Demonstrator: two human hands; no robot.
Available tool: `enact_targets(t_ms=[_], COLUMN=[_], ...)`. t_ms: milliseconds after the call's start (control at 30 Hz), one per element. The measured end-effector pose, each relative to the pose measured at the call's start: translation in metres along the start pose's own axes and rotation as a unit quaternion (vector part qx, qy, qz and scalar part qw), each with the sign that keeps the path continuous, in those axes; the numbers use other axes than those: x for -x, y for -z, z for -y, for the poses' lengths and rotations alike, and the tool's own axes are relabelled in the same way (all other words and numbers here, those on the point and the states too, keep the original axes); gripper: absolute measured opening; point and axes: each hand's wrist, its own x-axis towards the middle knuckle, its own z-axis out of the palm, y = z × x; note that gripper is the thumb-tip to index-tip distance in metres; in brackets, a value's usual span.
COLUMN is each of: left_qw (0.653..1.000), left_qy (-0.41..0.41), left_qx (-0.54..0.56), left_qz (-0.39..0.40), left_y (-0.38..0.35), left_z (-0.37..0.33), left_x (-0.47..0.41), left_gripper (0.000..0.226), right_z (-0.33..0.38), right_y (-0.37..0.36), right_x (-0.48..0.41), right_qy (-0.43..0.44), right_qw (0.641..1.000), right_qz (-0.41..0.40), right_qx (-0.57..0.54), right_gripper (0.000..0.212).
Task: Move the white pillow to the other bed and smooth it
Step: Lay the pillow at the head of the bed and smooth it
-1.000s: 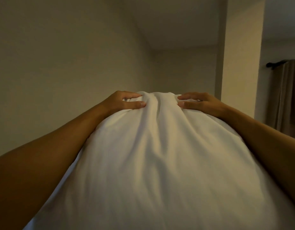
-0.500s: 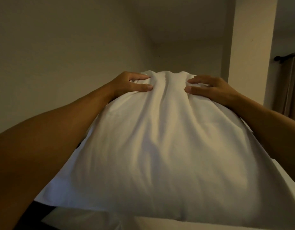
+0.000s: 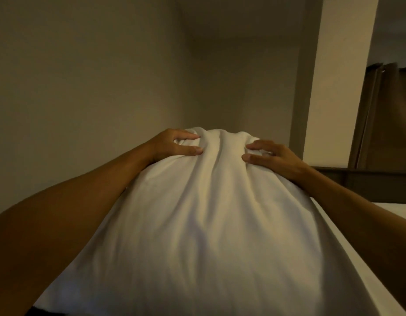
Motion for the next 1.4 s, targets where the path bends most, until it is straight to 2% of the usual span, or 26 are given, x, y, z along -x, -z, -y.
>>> enact_targets(t_ms=[167, 467, 700, 867, 1167, 1400], left_qw=[0.999, 0.996, 0.994, 0.994, 0.996, 0.995], left_qy=[0.008, 0.037, 0.056, 0.053, 0.047, 0.056], left_qx=[0.022, 0.028, 0.023, 0.016, 0.017, 0.007], left_qz=[0.044, 0.080, 0.095, 0.096, 0.077, 0.081], left_y=[-0.019, -0.059, -0.075, -0.072, -0.050, -0.047], left_z=[0.057, 0.130, 0.165, 0.178, 0.184, 0.187], left_x=[-0.008, -0.009, 0.001, 0.004, 0.004, 0.018], left_gripper=[0.070, 0.089, 0.082, 0.099, 0.087, 0.093], right_z=[-0.031, -0.073, -0.096, -0.096, -0.082, -0.084], right_y=[-0.047, -0.097, -0.128, -0.139, -0.149, -0.164], right_x=[-0.010, -0.021, -0.022, -0.027, -0.035, -0.030], right_qy=[-0.069, -0.142, -0.156, -0.149, -0.143, -0.153], right_qw=[0.997, 0.989, 0.986, 0.988, 0.989, 0.987], right_qz=[0.016, 0.030, 0.047, 0.047, 0.037, 0.049], right_qx=[-0.022, -0.001, 0.018, 0.021, -0.001, 0.015], right_gripper=[0.053, 0.059, 0.061, 0.061, 0.056, 0.062])
